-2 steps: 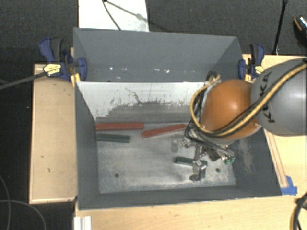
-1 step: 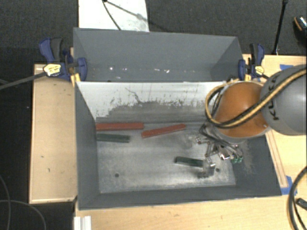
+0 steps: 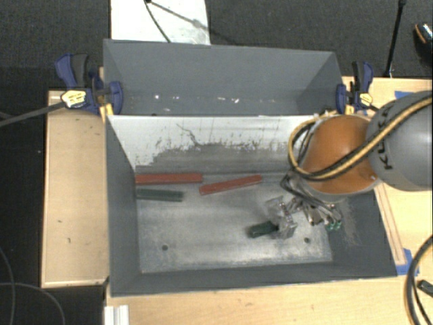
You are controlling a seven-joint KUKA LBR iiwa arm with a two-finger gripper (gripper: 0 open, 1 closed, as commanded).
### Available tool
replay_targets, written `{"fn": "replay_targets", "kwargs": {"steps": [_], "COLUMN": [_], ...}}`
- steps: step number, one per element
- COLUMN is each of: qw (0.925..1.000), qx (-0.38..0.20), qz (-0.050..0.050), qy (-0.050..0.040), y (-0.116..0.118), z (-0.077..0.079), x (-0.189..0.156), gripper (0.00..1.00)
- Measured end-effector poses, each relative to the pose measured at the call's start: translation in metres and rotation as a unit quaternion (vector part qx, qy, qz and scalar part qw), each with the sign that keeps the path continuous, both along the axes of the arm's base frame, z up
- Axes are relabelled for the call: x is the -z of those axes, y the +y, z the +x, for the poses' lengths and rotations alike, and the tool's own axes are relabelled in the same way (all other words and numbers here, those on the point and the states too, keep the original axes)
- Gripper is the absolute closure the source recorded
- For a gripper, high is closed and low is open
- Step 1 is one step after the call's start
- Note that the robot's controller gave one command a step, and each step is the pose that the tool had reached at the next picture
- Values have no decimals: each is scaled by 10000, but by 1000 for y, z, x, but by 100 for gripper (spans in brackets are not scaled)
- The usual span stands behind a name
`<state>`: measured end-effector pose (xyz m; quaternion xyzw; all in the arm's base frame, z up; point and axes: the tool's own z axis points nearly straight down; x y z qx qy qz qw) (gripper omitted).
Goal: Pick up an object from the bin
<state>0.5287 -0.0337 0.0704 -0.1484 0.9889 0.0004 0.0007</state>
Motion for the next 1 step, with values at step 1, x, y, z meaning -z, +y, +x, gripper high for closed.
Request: {"fn": "replay_targets", "kwargs": {"steps": [1], "qw": [9979], "qx": [-647], "qz": [-21], "qy": [-45], "y": [-44], "z": [4], "x": [-142], "gripper": [100]}}
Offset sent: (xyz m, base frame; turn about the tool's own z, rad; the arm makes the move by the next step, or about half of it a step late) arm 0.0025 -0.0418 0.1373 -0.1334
